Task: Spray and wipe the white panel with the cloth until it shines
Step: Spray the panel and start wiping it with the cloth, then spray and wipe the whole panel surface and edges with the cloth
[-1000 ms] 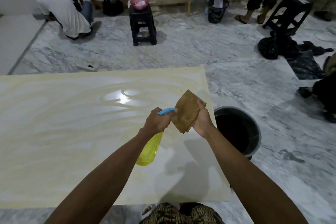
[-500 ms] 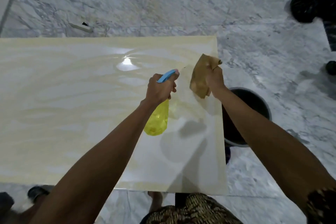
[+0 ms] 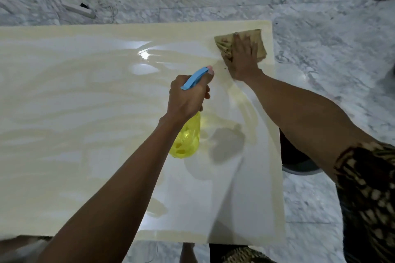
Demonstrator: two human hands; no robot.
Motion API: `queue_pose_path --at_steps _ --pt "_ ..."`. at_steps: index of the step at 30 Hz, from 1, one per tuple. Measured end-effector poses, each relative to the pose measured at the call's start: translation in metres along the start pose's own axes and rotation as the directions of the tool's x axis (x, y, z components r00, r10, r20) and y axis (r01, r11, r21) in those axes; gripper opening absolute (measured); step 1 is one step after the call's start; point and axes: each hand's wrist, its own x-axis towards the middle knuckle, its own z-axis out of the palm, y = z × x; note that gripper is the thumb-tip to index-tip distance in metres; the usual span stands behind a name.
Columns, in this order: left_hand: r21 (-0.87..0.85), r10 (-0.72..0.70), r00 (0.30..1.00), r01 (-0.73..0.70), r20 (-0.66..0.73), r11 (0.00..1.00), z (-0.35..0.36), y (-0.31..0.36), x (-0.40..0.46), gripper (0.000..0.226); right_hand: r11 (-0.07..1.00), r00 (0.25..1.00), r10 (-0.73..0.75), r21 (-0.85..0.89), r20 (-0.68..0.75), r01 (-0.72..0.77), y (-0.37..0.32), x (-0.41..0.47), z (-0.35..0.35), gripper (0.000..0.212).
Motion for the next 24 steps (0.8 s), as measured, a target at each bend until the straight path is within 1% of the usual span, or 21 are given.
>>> queue_pose_path --at_steps 2,3,4,7,11,14,16,18,19,20,21,22,23,24 --pt "0.010 -0.010 1.000 0.010 0.001 1.000 -0.004 -0.006 -0.007 0.048 0.998 0.998 -0.066 0.022 0.000 0.066 -0.002 -0.023 0.003 0.069" --pt "0.012 -0.018 1.000 0.018 0.012 1.000 -0.006 -0.009 -0.013 0.046 0.997 0.997 -0.071 0.033 0.004 0.071 -0.003 -0.040 0.005 0.070" --pt "0.018 -0.026 0.999 0.026 0.023 1.000 -0.008 -0.012 -0.020 0.045 0.997 0.998 -0.066 0.034 0.016 0.066 -0.003 -0.059 0.010 0.069" --pt "0.045 -0.046 0.998 0.044 0.041 0.998 -0.012 -0.020 -0.045 0.053 0.996 0.996 -0.087 0.004 0.007 0.087 -0.009 -0.125 0.030 0.067" --pt "0.039 -0.040 0.997 0.038 0.068 0.999 -0.024 -0.032 -0.084 0.056 0.993 0.998 -0.050 0.110 0.029 0.046 -0.026 -0.222 0.040 0.067" --pt "0.036 -0.030 0.996 0.027 0.087 0.999 -0.037 -0.048 -0.119 0.057 0.994 0.994 -0.026 0.107 0.107 0.015 -0.045 -0.307 0.049 0.066" --pt "0.040 -0.026 0.994 0.022 0.102 0.999 -0.044 -0.060 -0.145 0.051 0.992 0.988 0.022 0.121 0.155 -0.041 -0.064 -0.361 0.049 0.066" --pt "0.037 -0.023 0.990 0.018 0.136 0.999 -0.050 -0.073 -0.169 0.046 0.982 0.958 0.042 0.165 0.282 -0.092 -0.086 -0.404 0.048 0.062" --pt "0.033 -0.019 0.989 0.014 0.146 0.999 -0.053 -0.079 -0.179 0.046 0.963 0.944 0.031 0.243 0.329 -0.116 -0.097 -0.422 0.042 0.057" --pt "0.032 -0.018 0.989 0.013 0.149 0.999 -0.056 -0.082 -0.188 0.046 0.918 0.942 0.006 0.371 0.334 -0.138 -0.105 -0.436 0.032 0.048" --pt "0.033 -0.021 0.989 0.017 0.144 0.999 -0.058 -0.083 -0.193 0.046 0.823 0.952 0.040 0.530 0.302 -0.203 -0.111 -0.444 0.019 0.037" --pt "0.029 -0.023 0.990 0.019 0.136 0.999 -0.060 -0.083 -0.196 0.047 0.682 0.950 0.141 0.668 0.278 -0.297 -0.114 -0.446 0.005 0.028" --pt "0.024 -0.018 0.992 0.015 0.126 1.000 -0.063 -0.079 -0.198 0.049 0.525 0.920 0.271 0.758 0.284 -0.388 -0.114 -0.439 -0.008 0.030" --pt "0.018 -0.009 0.993 0.007 0.114 1.000 -0.066 -0.074 -0.197 0.051 0.371 0.869 0.364 0.804 0.335 -0.465 -0.109 -0.427 -0.020 0.038"
